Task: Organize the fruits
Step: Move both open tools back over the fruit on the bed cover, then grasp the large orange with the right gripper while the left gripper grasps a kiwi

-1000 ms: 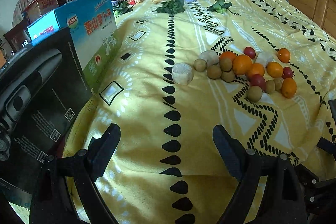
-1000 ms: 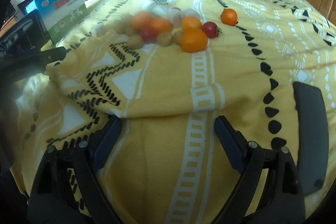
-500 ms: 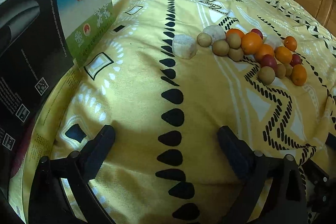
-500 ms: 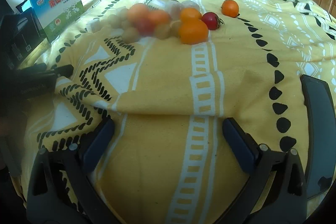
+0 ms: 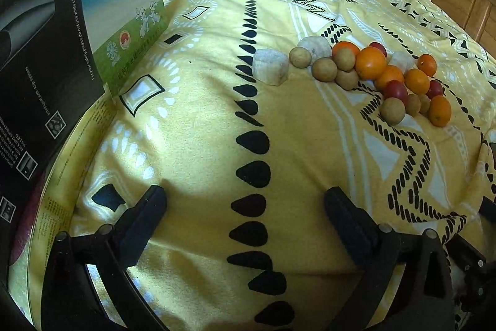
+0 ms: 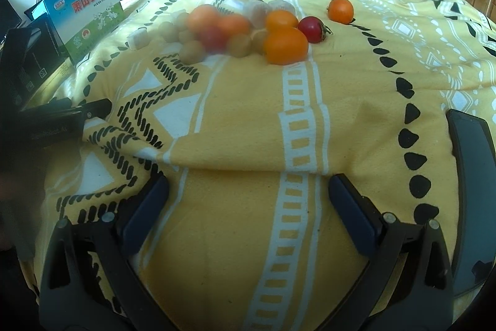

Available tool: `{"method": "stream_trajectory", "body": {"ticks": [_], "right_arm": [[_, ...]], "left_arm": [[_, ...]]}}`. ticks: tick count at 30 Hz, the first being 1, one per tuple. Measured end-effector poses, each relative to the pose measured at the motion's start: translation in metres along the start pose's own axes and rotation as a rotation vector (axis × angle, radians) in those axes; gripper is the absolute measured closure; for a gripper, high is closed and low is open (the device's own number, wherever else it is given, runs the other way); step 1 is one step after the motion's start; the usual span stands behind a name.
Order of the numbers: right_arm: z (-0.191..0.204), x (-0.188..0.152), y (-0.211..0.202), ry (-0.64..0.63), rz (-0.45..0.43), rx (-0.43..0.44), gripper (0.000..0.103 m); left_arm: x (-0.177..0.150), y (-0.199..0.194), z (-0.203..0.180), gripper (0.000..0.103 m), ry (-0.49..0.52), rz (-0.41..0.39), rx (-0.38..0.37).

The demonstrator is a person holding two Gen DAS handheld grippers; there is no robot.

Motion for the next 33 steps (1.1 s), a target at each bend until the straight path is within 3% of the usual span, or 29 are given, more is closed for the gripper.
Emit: {"method": "stream_trajectory", "body": {"ticks": [3,5,7,12,14,18,21,24,25,30,33], "right_arm": [[-0.006,0.001,-0.011,0.046,-0.032,0.026,0.013],[-0.013,0.009,-0.019,0.085,-0.043,0.084,0.033],[-0.02,0.026,-0.027,0.108,-0.077,0.113,0.043],[-0.028,0.082,-0.011,0.06,-0.059,0.09,0.043],[-0.036,0.1,-0.006,0.077,-0.055,0.121,0.041],[-0.032,0.112,0.025,-0.067,0.06,0.073,0.042],[-0.036,0.111,0.041,-0.097,0.102,0.062,0.042],[-0.037,0.108,0.051,-0.103,0.111,0.048,0.047],[-0.037,0.106,0.052,-0.102,0.111,0.052,0.059],[-0.032,0.099,0.029,-0.05,0.044,0.071,0.059],[-0.031,0.096,0.012,0.011,-0.002,0.095,0.059]], "left_arm": [[-0.002,-0.003,0.003,0.001,-0.005,-0.002,-0.03],[-0.002,-0.002,0.002,0.001,-0.005,-0.002,-0.032],[-0.002,-0.001,0.001,0.0,0.001,0.0,-0.024],[-0.002,-0.001,0.002,0.0,-0.007,-0.002,-0.036],[-0.002,-0.001,0.003,0.0,-0.011,-0.003,-0.041],[-0.002,-0.001,0.002,0.001,-0.009,0.0,-0.04],[0.0,-0.004,0.002,0.001,-0.014,0.002,-0.05],[0.003,-0.018,0.003,0.003,-0.026,-0.03,-0.091],[0.006,-0.024,0.003,0.005,-0.031,-0.048,-0.101],[0.035,-0.048,-0.026,0.007,0.02,-0.134,-0.222],[0.05,-0.035,-0.059,0.024,0.112,-0.1,-0.328]]}}
Point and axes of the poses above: each gripper's, at about its wrist camera, not at the fingertips, and y roughly the way its jaws point, z to its left, x to its top, the point moved 2 cm from there along y, roughly the way its jaws point, and after that the axes turned 5 degrees about x, right-handed, at the moved point
